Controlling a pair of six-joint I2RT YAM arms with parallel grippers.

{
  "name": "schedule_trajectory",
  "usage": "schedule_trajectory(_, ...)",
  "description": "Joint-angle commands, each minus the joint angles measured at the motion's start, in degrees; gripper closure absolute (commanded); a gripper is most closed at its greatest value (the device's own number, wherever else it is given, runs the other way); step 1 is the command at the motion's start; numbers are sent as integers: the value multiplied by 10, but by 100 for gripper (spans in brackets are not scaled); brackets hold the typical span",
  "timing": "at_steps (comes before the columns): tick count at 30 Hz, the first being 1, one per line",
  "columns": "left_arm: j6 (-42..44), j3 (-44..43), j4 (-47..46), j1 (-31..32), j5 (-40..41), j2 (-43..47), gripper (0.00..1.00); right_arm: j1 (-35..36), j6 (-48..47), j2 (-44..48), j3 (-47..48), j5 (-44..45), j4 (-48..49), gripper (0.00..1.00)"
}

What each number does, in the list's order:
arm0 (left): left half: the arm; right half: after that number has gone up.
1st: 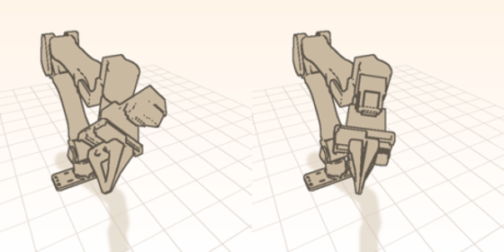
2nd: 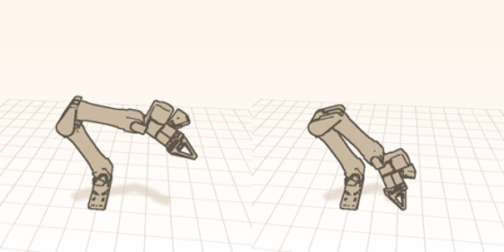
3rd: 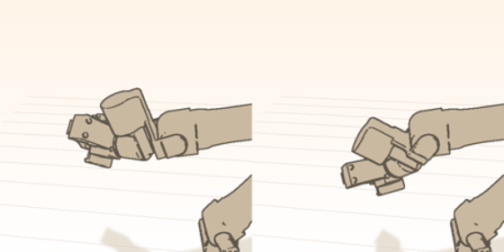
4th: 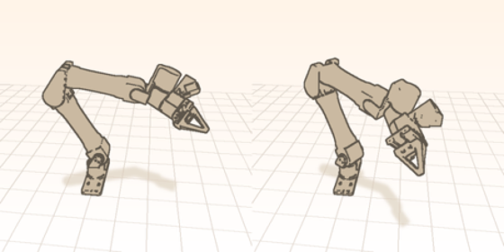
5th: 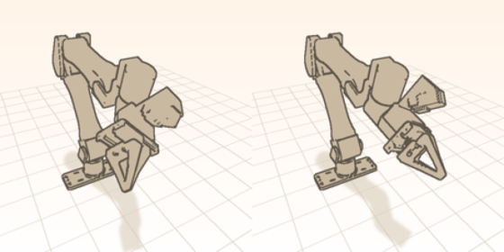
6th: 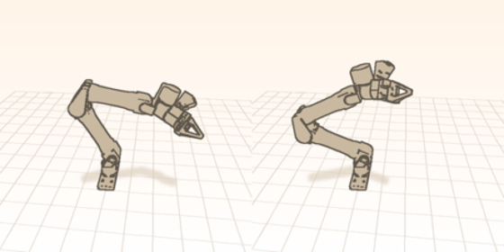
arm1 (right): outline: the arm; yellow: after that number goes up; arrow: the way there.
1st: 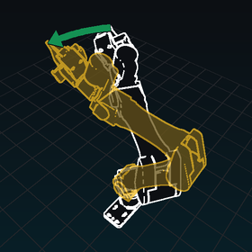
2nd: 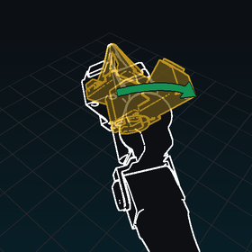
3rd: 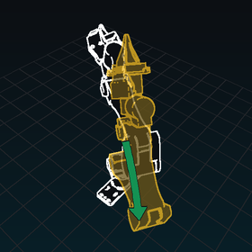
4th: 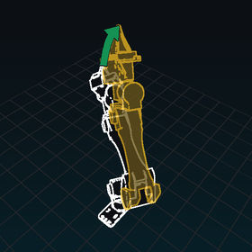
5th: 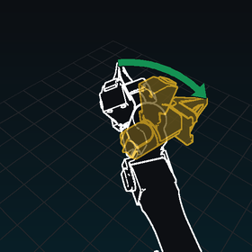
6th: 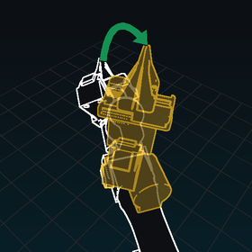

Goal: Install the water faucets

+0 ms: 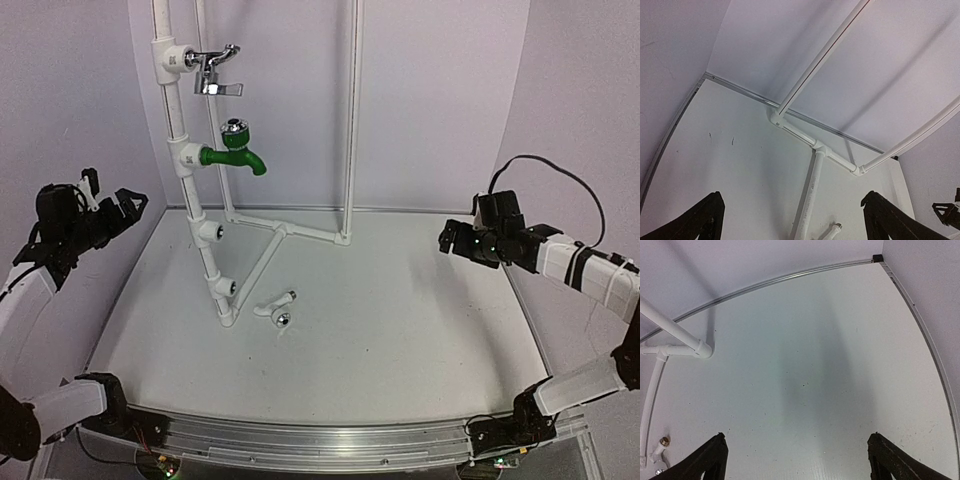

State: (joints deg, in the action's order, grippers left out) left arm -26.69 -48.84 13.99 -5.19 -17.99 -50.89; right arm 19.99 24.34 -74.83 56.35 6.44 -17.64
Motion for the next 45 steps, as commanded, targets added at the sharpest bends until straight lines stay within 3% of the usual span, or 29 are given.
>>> schedule_trajectory(1,-24,18,4,-2,-33,-6,0,3,31,7,-44,-129,92,2)
schedule_trajectory(5,-50,34,7,-2,-51,-16,0,60,61,-87,-11,-210,141,2)
schedule_trajectory(14,-95,55,29,1,-135,-68,1,250,117,-333,162,-161,168,2)
schedule_trajectory(23,-133,107,35,36,-163,-52,6,332,75,-512,335,-135,151,2)
schedule_trajectory(29,-147,120,37,122,-106,-48,9,353,6,-569,394,-90,113,19)
schedule_trajectory(38,-155,143,37,126,-85,-14,11,387,-94,-588,408,-89,91,43)
schedule_trajectory(45,-159,149,39,126,-97,9,12,387,-221,-530,317,-160,91,61)
